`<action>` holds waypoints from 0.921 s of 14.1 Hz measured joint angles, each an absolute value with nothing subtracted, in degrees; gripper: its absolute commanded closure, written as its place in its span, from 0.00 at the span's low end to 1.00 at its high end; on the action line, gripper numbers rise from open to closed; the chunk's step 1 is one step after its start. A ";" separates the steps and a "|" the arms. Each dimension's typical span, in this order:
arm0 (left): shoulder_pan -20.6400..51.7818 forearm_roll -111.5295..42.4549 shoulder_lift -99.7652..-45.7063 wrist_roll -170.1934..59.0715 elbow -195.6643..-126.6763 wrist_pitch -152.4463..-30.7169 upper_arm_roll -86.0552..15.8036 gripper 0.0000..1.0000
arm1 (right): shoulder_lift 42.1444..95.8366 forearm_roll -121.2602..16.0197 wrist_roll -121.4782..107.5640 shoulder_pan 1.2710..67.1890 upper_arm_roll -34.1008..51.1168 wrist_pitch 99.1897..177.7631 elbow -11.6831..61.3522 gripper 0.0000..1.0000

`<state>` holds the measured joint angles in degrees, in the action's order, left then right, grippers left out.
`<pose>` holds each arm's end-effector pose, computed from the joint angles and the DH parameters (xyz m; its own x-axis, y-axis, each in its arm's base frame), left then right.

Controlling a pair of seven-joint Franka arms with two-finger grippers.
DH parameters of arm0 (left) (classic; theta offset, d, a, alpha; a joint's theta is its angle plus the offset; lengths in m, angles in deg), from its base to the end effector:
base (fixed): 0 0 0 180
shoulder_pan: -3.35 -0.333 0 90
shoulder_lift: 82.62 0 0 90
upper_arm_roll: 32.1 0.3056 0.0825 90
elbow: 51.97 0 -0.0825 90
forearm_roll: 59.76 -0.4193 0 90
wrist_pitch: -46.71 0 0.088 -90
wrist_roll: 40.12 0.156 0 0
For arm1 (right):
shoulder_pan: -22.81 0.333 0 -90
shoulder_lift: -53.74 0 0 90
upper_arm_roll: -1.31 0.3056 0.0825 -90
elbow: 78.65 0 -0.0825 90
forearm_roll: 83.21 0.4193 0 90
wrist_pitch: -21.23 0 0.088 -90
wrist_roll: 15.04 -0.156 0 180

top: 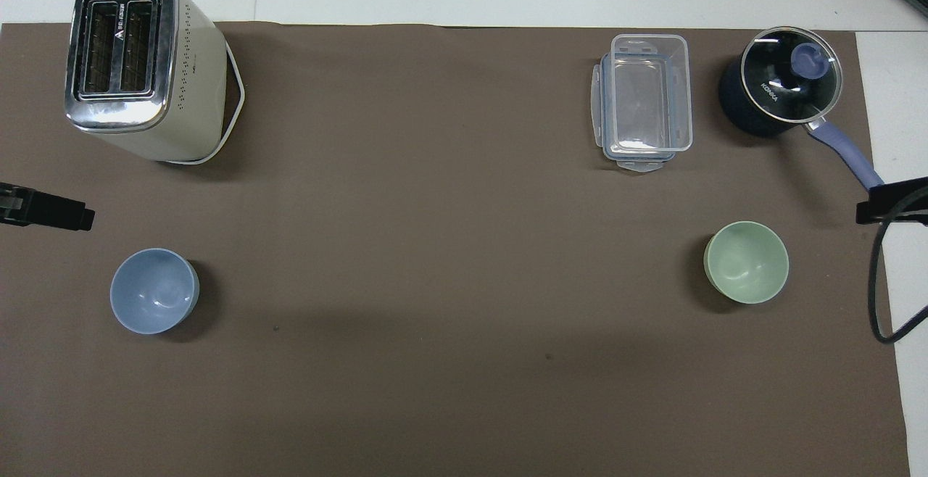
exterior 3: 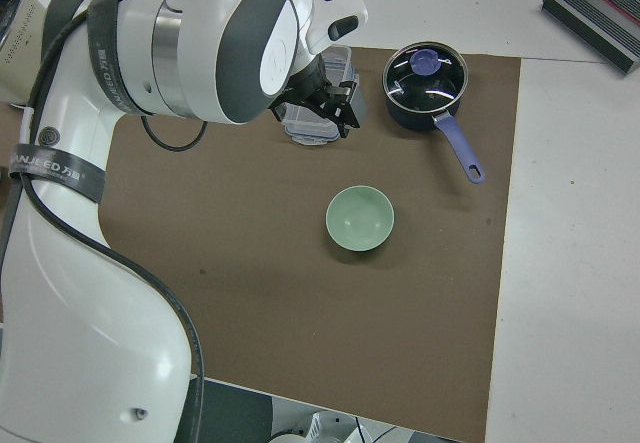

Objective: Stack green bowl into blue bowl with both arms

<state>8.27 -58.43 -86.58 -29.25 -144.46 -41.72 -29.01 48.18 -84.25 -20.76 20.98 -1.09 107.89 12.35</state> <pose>0.5656 -0.0209 0.5806 0.9754 -0.2205 0.0033 -0.2205 -0.9750 0.0268 0.5534 -0.0449 0.6066 0.9845 -0.1737 0.0225 -0.1740 -0.9847 0.0119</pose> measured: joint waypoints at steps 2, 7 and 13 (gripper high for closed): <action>8.23 -58.43 -86.58 -29.24 -144.47 -42.28 -28.97 0.00 | 48.18 -84.25 -20.76 20.98 -1.09 107.89 12.35 0.00; 2.93 -58.39 -86.27 -23.35 -150.59 -47.05 -28.44 0.00 | 48.18 -84.25 -20.76 20.98 -1.09 107.89 12.35 0.00; -3.60 -53.44 -85.99 -15.98 -163.39 -58.20 -28.20 0.00 | 48.18 -84.25 -20.76 20.98 -1.09 107.89 12.35 0.00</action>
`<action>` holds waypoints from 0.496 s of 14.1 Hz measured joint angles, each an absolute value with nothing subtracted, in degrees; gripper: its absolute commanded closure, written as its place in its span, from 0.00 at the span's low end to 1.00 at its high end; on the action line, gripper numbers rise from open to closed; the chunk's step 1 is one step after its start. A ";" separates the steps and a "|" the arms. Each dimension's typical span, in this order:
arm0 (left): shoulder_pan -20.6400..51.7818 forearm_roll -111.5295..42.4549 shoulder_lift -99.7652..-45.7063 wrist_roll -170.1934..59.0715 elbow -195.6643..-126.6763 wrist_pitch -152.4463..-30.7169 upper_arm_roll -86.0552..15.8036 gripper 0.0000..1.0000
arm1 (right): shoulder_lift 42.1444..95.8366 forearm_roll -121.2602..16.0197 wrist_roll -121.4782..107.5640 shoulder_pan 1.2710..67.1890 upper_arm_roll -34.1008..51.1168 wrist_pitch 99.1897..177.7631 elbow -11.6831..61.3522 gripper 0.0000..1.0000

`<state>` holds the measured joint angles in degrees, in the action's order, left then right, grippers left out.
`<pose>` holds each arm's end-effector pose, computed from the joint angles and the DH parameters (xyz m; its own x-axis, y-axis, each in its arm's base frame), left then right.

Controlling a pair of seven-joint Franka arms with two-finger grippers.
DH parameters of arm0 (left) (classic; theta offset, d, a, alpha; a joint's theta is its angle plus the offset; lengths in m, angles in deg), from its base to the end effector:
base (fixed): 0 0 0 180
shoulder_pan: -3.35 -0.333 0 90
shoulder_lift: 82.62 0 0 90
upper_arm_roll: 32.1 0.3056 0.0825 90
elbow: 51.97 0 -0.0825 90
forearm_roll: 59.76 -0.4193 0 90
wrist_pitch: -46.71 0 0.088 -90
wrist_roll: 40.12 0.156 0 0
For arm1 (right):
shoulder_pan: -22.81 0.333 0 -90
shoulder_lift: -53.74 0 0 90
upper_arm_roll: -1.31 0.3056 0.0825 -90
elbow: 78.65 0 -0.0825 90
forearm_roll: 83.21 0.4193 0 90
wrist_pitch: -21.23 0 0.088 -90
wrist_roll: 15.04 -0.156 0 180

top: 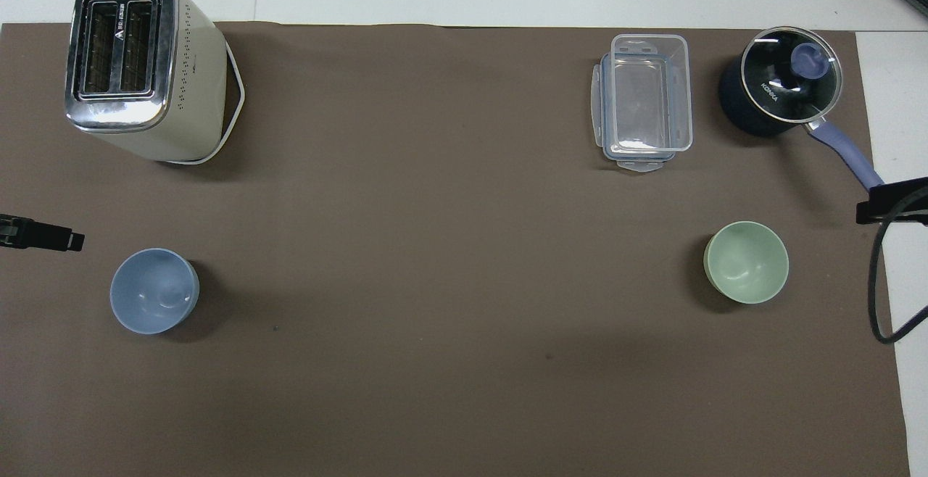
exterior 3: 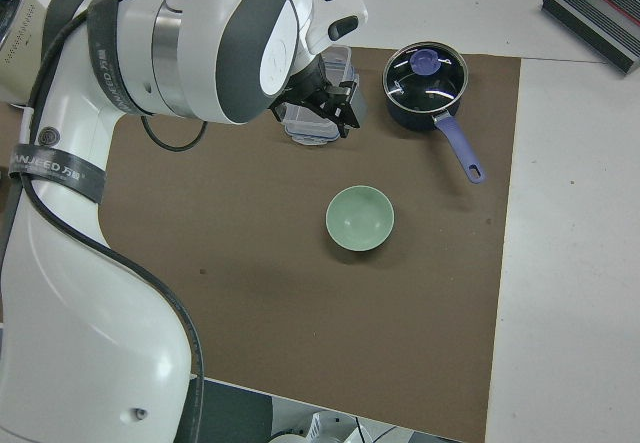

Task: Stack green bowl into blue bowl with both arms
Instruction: 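Reach the left gripper to the rim of the light blue bowl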

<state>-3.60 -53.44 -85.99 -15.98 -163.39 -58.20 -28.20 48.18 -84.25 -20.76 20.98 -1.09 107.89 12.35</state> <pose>0.5606 0.0934 0.4316 0.9798 -0.1999 -0.0071 -0.1976 -0.9726 0.1222 0.5534 -0.0449 0.6066 0.9845 -0.1737 0.0225 -0.1740 -0.9847 0.0119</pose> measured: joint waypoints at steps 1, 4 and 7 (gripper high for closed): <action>-4.56 -51.71 -85.86 -14.63 -165.74 -60.79 -28.19 0.00 | 48.18 -84.25 -20.76 20.98 -1.09 107.89 12.35 0.00; -8.51 -47.14 -84.23 -8.09 -171.33 -66.34 -28.12 0.00 | 48.18 -84.25 -20.76 20.98 -1.09 107.89 12.35 0.00; -10.82 -46.58 -82.08 -3.42 -173.02 -67.33 -28.10 0.11 | 48.18 -84.25 -20.76 20.98 -1.09 107.89 12.35 0.00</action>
<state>-10.82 -46.58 -82.08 -3.42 -173.02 -67.33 -28.10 48.18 -84.25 -20.76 20.98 -1.09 107.89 12.35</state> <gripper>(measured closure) 0.026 0.000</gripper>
